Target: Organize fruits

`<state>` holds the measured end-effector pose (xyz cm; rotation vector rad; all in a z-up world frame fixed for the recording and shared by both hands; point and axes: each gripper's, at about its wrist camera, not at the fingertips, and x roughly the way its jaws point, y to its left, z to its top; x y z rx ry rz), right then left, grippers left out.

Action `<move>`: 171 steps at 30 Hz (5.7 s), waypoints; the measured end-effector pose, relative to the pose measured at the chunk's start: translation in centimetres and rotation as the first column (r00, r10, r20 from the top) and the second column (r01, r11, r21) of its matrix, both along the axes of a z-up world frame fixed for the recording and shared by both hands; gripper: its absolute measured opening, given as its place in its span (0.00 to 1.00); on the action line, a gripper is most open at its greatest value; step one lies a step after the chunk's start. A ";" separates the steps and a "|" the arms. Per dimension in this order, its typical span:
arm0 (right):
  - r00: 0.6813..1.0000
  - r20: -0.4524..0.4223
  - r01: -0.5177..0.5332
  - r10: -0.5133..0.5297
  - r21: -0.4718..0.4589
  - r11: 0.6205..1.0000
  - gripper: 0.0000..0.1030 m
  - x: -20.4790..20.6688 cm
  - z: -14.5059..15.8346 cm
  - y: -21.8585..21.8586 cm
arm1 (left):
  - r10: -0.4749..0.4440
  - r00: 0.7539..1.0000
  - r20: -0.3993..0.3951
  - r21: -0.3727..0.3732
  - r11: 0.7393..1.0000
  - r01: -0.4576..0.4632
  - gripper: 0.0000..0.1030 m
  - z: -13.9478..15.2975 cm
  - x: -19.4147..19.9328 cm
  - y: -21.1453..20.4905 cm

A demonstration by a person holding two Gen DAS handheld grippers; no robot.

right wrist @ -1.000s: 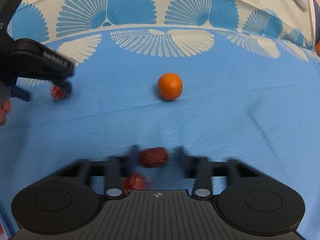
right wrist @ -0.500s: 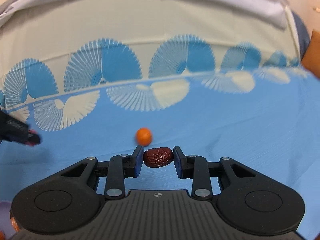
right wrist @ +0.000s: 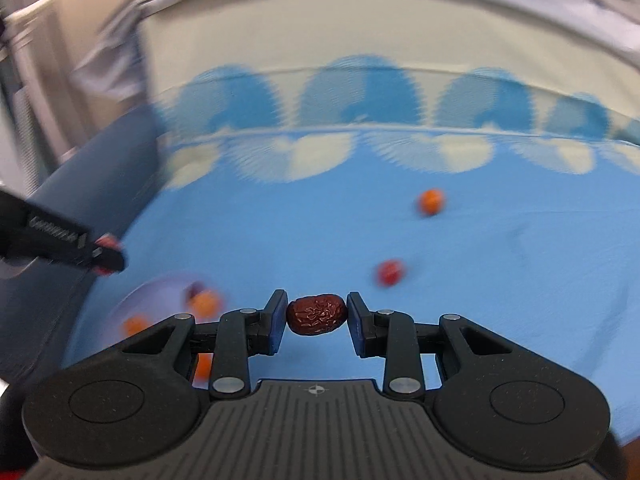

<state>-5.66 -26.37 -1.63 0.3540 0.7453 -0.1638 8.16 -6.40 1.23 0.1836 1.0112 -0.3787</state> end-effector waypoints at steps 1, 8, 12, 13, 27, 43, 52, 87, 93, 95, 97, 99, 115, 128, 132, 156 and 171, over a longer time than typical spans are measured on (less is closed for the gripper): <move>0.999 0.001 -0.036 0.036 0.001 0.999 0.33 -0.3 0.3 1.3 | 0.008 1.000 -0.001 0.000 1.000 -0.008 0.31 0.1 -0.9 0.9; 0.976 0.024 -0.217 0.217 -0.031 0.976 0.33 -2.7 2.3 7.9 | 0.069 0.998 -0.012 -0.021 0.997 -0.069 0.31 0.4 -6.4 6.8; 0.965 0.049 -0.255 0.259 -0.080 0.964 0.33 -4.0 3.6 9.7 | 0.086 0.996 -0.017 -0.042 0.995 -0.087 0.31 0.3 -8.0 8.5; 0.964 0.054 -0.255 0.260 -0.087 0.963 0.33 -4.2 3.9 9.9 | 0.088 0.996 -0.015 -0.046 0.995 -0.089 0.31 0.2 -8.2 8.7; 0.959 0.057 -0.269 0.278 -0.134 0.954 0.33 -5.1 4.7 10.8 | 0.104 0.994 0.016 -0.095 0.990 -0.102 0.31 0.9 -9.4 9.9; 0.958 0.028 -0.279 0.285 -0.127 0.952 0.33 -4.5 4.2 11.1 | 0.113 0.994 -0.002 -0.105 0.988 -0.113 0.31 0.5 -8.7 10.1; 0.959 0.008 -0.281 0.283 -0.114 0.953 0.33 -3.7 3.7 10.9 | 0.120 0.993 -0.008 -0.104 0.987 -0.120 0.31 0.1 -7.7 10.0; 0.939 -0.084 -0.339 0.333 -0.074 0.938 0.33 5.2 -2.6 10.8 | 0.047 0.994 -0.100 -0.030 0.998 -0.051 0.31 -6.2 0.6 5.9; 0.929 -0.098 -0.364 0.356 -0.085 0.928 0.33 7.2 -3.8 11.1 | 0.029 0.994 -0.103 -0.023 0.999 -0.032 0.31 -7.3 2.6 5.1; 0.924 -0.101 -0.378 0.369 -0.091 0.921 0.33 7.8 -4.2 11.2 | 0.021 0.994 -0.107 -0.021 0.999 -0.023 0.31 -7.7 3.3 4.8; 0.919 -0.106 -0.389 0.379 -0.093 0.917 0.33 8.4 -4.6 11.3 | 0.012 0.994 -0.109 -0.020 1.000 -0.014 0.31 -8.1 3.9 4.5; 0.915 -0.110 -0.398 0.388 -0.092 0.913 0.33 9.0 -5.0 11.3 | 0.004 0.994 -0.109 -0.016 1.000 -0.006 0.31 -8.4 4.5 4.2; 0.890 -0.157 -0.442 0.429 -0.063 0.895 0.78 12.1 -6.7 11.1 | 0.029 0.998 -0.049 -0.025 0.999 -0.030 1.00 -8.9 6.4 3.7; 0.910 -0.168 -0.391 0.378 -0.045 0.919 0.97 3.4 -1.8 10.7 | 0.073 0.995 -0.066 0.069 0.995 -0.069 1.00 -5.6 -1.2 8.0; 0.915 -0.158 -0.383 0.372 -0.041 0.923 0.98 1.6 -0.8 11.5 | 0.068 0.996 -0.061 0.077 0.995 -0.063 1.00 -5.0 -4.2 9.0; 0.932 -0.006 -0.358 0.364 -0.197 0.913 0.99 -5.2 4.7 12.8 | 0.046 0.992 0.118 0.017 0.999 -0.048 1.00 0.2 -11.9 9.2; 0.932 -0.012 -0.358 0.363 -0.194 0.913 0.99 -5.6 4.7 13.0 | 0.050 0.992 0.113 0.015 0.999 -0.052 1.00 0.0 -12.1 9.6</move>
